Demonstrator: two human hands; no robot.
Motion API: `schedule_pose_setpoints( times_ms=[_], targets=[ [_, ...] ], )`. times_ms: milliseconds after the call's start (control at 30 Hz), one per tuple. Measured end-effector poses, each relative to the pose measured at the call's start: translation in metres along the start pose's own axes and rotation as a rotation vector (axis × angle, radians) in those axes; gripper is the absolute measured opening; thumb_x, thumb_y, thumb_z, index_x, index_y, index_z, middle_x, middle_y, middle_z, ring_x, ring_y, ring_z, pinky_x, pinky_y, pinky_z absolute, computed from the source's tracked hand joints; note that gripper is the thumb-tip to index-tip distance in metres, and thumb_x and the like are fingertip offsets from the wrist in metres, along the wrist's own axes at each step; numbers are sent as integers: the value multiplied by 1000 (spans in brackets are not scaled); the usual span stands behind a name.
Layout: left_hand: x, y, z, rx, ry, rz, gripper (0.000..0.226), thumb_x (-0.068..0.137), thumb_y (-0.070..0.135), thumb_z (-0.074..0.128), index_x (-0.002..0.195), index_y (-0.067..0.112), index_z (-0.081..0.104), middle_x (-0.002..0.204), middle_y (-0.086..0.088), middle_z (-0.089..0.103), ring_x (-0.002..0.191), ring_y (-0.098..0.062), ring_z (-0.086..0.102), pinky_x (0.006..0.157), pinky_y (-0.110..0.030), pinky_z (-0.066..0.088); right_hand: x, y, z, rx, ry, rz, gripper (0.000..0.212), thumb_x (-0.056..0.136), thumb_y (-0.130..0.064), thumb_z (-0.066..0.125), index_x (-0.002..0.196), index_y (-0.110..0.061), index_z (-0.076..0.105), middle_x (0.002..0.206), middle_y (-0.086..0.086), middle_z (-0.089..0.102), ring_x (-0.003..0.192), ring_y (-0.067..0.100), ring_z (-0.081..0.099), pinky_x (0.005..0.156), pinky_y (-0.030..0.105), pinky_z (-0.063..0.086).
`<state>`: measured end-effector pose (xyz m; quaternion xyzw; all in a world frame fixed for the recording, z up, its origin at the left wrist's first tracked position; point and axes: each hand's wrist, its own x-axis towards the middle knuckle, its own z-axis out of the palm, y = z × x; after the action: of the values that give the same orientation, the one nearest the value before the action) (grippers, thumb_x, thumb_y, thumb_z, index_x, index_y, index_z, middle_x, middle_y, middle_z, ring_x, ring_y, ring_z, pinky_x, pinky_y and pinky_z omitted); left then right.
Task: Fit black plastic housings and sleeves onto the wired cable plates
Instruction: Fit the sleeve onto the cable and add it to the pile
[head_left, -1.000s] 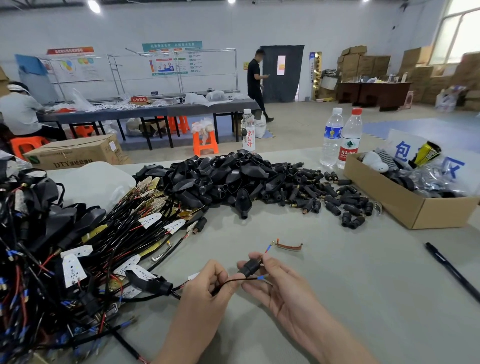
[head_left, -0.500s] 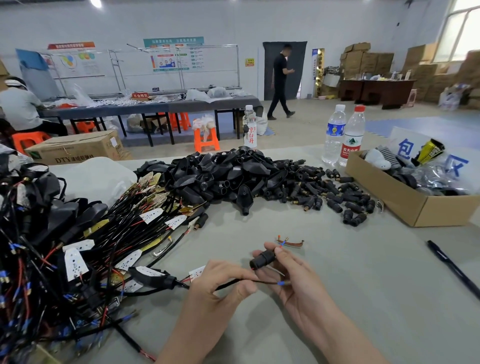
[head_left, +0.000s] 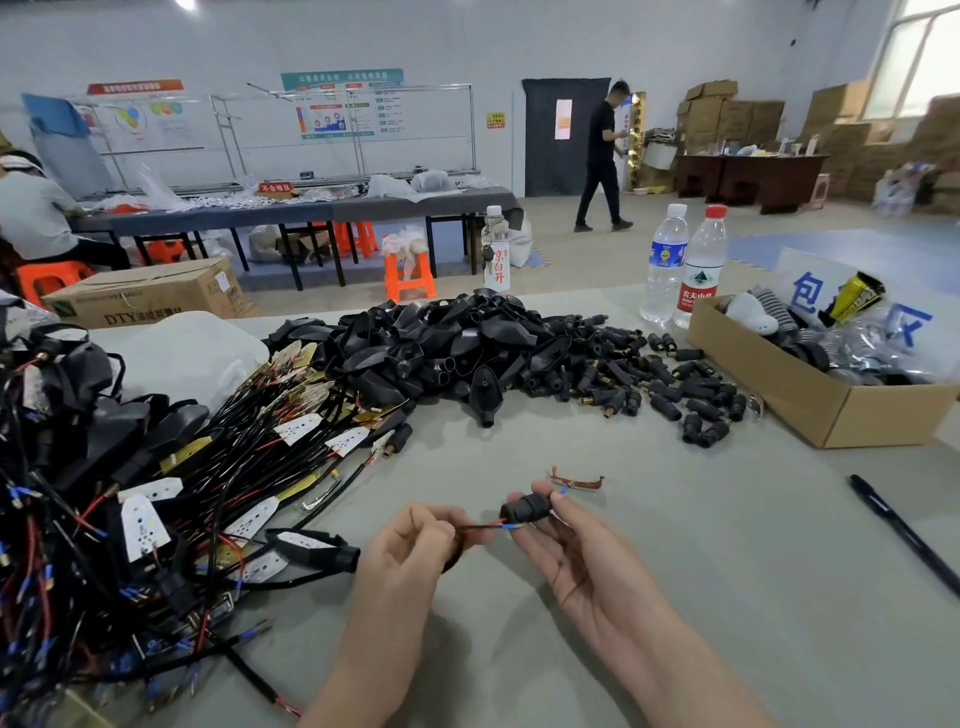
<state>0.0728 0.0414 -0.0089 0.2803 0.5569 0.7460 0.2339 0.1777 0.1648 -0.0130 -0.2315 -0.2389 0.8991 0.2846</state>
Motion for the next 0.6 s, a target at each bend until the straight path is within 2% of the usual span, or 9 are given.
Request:
schedule_pose_setpoints(
  times_ms=[100,167,267,367,467,533,600],
  targets=[
    [3,1,3,-237,77,-96,55,99,-3,39,56,17,66,71,-9,66,81,-35,69,75,-27,58,-1,1,1,63,5,32,18,100,-9,53,110,3,63,105,27,72,87,30,75,59,30,61],
    [4,2,4,-328,100,-133,43,99,-2,39,63,7,58,75,-13,66,79,-34,71,73,-29,60,-1,2,3,91,4,53,17,99,-8,52,108,3,63,106,29,71,85,32,75,58,31,61],
    [4,3,3,-393,122,-166,31,100,2,39,70,7,45,83,-12,70,78,-34,71,75,-33,61,-2,4,5,114,5,68,17,100,-7,51,106,3,63,106,30,70,84,34,75,57,32,61],
    [5,3,3,-476,121,-198,34,102,8,39,70,5,51,86,-15,69,81,-35,71,75,-34,61,-3,4,7,139,10,73,16,100,-6,49,105,3,62,101,30,71,81,35,75,55,32,61],
    [4,1,3,-505,86,-241,28,102,17,42,84,1,57,89,-15,67,87,-36,70,74,-32,61,-3,3,8,156,25,70,16,100,-6,50,106,3,62,99,30,71,80,35,75,54,32,61],
    [5,1,4,-485,95,-233,24,95,22,52,90,-1,55,85,-13,65,79,-32,70,76,-37,61,-4,3,8,139,22,65,15,100,-6,51,106,2,62,103,30,71,82,35,75,55,32,61],
    [6,0,5,-461,117,-222,29,85,30,59,89,2,53,77,-10,61,67,-26,65,78,-41,61,-5,4,8,106,6,54,16,100,-8,51,107,2,62,107,31,70,85,34,75,58,33,62]
  ],
)
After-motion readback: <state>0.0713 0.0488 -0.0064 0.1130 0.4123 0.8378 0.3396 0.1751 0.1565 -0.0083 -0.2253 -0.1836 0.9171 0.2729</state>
